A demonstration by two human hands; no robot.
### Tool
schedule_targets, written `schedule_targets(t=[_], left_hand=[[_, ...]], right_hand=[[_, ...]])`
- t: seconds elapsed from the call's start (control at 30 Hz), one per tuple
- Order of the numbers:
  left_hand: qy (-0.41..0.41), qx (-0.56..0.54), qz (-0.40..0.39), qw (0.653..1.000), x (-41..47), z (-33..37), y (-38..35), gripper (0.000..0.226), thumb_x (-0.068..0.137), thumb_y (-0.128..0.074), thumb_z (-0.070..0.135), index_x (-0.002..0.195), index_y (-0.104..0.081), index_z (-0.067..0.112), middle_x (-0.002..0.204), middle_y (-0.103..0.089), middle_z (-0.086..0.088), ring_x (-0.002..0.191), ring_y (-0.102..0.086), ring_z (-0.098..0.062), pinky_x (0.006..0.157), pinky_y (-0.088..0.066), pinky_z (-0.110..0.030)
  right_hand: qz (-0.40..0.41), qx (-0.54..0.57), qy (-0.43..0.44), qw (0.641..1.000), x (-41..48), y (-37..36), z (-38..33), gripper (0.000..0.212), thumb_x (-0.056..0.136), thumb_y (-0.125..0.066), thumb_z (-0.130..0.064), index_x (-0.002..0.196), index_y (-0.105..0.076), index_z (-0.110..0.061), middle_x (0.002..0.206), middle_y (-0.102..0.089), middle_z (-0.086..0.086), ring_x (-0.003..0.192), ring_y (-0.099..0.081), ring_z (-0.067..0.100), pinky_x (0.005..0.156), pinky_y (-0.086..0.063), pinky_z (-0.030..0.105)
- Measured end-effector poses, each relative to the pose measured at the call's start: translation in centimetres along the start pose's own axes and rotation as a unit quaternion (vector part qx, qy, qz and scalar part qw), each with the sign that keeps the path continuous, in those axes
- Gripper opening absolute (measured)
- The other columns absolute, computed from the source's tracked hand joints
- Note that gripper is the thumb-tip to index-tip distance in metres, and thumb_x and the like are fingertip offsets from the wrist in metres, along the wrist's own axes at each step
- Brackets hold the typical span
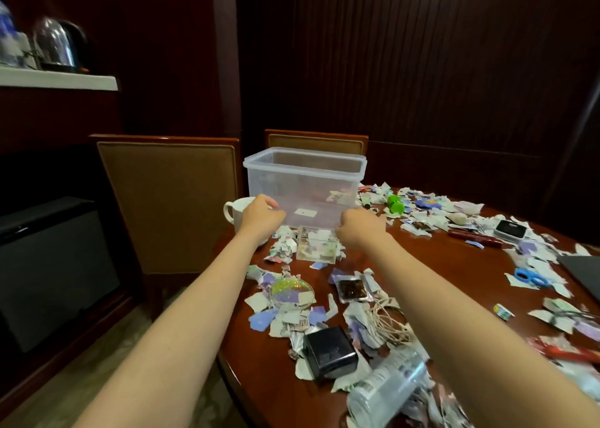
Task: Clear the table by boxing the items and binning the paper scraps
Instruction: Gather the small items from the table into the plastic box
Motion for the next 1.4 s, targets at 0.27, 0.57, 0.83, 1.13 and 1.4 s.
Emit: schedule_targets(t=[0.27, 0.57, 0.83, 1.13, 1.4], left_hand=[[-0.051, 0.009, -0.083, 0.995, 2.1, 1.2, -4.6, 0.02, 0.09, -0.052, 0.013, 0.11, -0.055, 0.013, 0.104, -0.052, -0.001, 0.094, -0.05, -0.016, 0.067, -0.044, -0.023], [-0.021, 0.053, -0.182, 0.982, 4.6, 3.7, -6.5, 0.01, 0.091, -0.051, 0.01, 0.097, -0.054, 0.017, 0.098, -0.053, -0.001, 0.09, -0.05, -0.015, 0.065, -0.041, -0.021], [0.038, 0.079, -0.223, 0.971, 3.3, 7.3, -1.9, 0.009, 0.091, -0.052, 0.009, 0.094, -0.054, 0.016, 0.085, -0.054, 0.003, 0.088, -0.052, -0.017, 0.064, -0.039, -0.017], [0.034, 0.132, -0.286, 0.948, 3.0, 5.7, -2.9, 0.023, 0.091, -0.052, 0.01, 0.113, -0.058, 0.01, 0.1, -0.053, -0.003, 0.087, -0.05, -0.016, 0.068, -0.039, -0.021], [-0.011, 0.095, -0.398, 0.913, 7.3, 5.1, -7.9, 0.024, 0.091, -0.051, 0.009, 0.114, -0.057, 0.008, 0.1, -0.052, -0.002, 0.089, -0.052, -0.016, 0.059, -0.04, -0.014]], right_hand=[[0.011, 0.04, -0.01, 0.999, 4.1, -1.6, 3.4, 0.014, 0.088, -0.048, -0.025, 0.087, -0.057, -0.014, 0.096, -0.061, 0.009, 0.085, -0.056, 0.027, 0.073, -0.045, 0.034], [-0.085, 0.159, -0.038, 0.983, 6.4, -2.0, 5.2, 0.022, 0.089, -0.045, -0.019, 0.096, -0.063, -0.008, 0.101, -0.064, 0.011, 0.093, -0.058, 0.028, 0.079, -0.047, 0.033], [-0.188, 0.233, -0.087, 0.95, 3.9, 1.7, 5.8, 0.032, 0.088, -0.046, -0.013, 0.107, -0.064, 0.004, 0.107, -0.066, 0.02, 0.1, -0.061, 0.033, 0.085, -0.05, 0.04], [-0.226, 0.279, -0.102, 0.928, 3.7, 0.7, 3.2, 0.029, 0.088, -0.047, -0.011, 0.094, -0.061, 0.014, 0.09, -0.061, 0.028, 0.073, -0.046, 0.021, 0.056, -0.034, 0.027], [-0.14, 0.386, -0.262, 0.874, 3.5, -2.9, 3.2, 0.022, 0.09, -0.052, -0.016, 0.098, -0.07, -0.004, 0.109, -0.069, 0.01, 0.098, -0.061, 0.021, 0.077, -0.041, 0.025]])
Point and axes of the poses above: each hand's wrist, its own x-axis towards the middle knuckle, its own y-axis out of the back of the hand, z = x × y, the point moved 9 cm from there along x, towards the middle knuckle
